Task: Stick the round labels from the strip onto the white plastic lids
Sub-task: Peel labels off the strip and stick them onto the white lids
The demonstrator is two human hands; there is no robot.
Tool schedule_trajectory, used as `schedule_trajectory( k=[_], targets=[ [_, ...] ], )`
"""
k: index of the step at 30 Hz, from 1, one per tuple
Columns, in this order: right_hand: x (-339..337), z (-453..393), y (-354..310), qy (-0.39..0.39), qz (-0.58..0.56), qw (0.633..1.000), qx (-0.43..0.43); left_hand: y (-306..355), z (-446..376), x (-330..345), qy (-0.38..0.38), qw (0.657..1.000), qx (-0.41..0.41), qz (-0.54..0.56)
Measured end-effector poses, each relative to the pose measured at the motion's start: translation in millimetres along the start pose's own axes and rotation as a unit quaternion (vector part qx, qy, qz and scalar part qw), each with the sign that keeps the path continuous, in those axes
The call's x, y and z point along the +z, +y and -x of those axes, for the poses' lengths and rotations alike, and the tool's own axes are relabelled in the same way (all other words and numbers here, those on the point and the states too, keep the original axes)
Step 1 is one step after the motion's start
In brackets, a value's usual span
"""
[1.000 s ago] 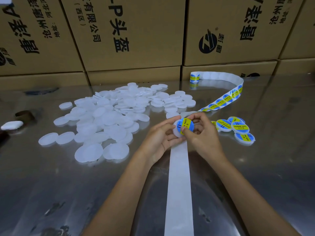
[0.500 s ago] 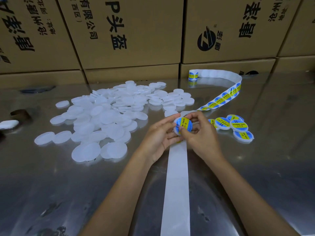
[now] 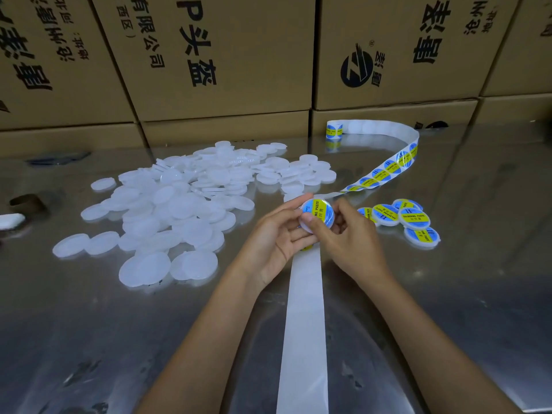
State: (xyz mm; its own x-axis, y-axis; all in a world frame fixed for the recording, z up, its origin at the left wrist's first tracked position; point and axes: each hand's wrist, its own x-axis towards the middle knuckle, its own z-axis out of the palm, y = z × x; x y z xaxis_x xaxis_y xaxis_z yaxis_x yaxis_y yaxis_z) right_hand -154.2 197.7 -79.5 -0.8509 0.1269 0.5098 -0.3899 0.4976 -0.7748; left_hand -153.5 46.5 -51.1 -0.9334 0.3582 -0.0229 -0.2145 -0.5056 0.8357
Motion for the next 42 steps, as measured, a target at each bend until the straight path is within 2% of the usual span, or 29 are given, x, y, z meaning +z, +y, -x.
schedule_trajectory(
  k=[3, 5, 8, 10, 16, 20, 28, 31, 34, 38, 42],
  targets=[
    [-1.4, 0.2, -1.4, 0.011, 0.013, 1.0, -0.018, 0.8, 1.0, -1.3, 0.004, 0.999, 0.005, -0.036],
    [-2.8, -0.2, -3.1, 0.012, 0.019, 0.999, -0.024, -0.7, 1.3, -0.5, 0.023, 0.994, 0.031, -0.106],
    [-5.4, -1.1, -0.8, 0.014, 0.04, 0.999, -0.026, -4.7, 1.8, 0.6, 0.064, 0.965, 0.091, -0.237],
    [-5.4, -1.5, 0.1, 0.011, 0.036, 0.999, -0.019, -6.1, 2.8, 2.0, 0.078, 0.954, 0.113, -0.268],
    [-1.5, 0.1, -3.9, -0.024, -0.017, 1.0, 0.011, -3.6, 4.2, 4.8, 0.145, 0.957, 0.142, -0.208],
    [3.3, 4.0, -3.7, -0.071, 0.058, 0.996, 0.011, -0.4, 4.8, 2.0, 0.172, 0.956, 0.148, -0.183],
    [0.8, 4.5, -1.7, -0.011, 0.107, 0.994, -0.021, -0.9, 5.0, 3.3, 0.151, 0.953, 0.143, -0.219],
    [0.1, 3.7, -0.8, -0.002, 0.131, 0.991, -0.012, -1.7, 5.4, 4.5, 0.103, 0.957, 0.125, -0.24],
    [-1.1, 3.8, -4.1, -0.031, 0.077, 0.997, -0.002, -2.6, 5.0, 4.4, 0.074, 0.956, 0.106, -0.263],
    [1.1, 4.9, -15.4, -0.103, -0.055, 0.993, 0.02, 0.4, 5.8, 0.1, 0.152, 0.952, 0.132, -0.228],
    [2.0, 5.3, -18.1, -0.153, -0.097, 0.982, 0.061, -0.9, 6.0, -0.3, 0.192, 0.944, 0.135, -0.231]
  ],
)
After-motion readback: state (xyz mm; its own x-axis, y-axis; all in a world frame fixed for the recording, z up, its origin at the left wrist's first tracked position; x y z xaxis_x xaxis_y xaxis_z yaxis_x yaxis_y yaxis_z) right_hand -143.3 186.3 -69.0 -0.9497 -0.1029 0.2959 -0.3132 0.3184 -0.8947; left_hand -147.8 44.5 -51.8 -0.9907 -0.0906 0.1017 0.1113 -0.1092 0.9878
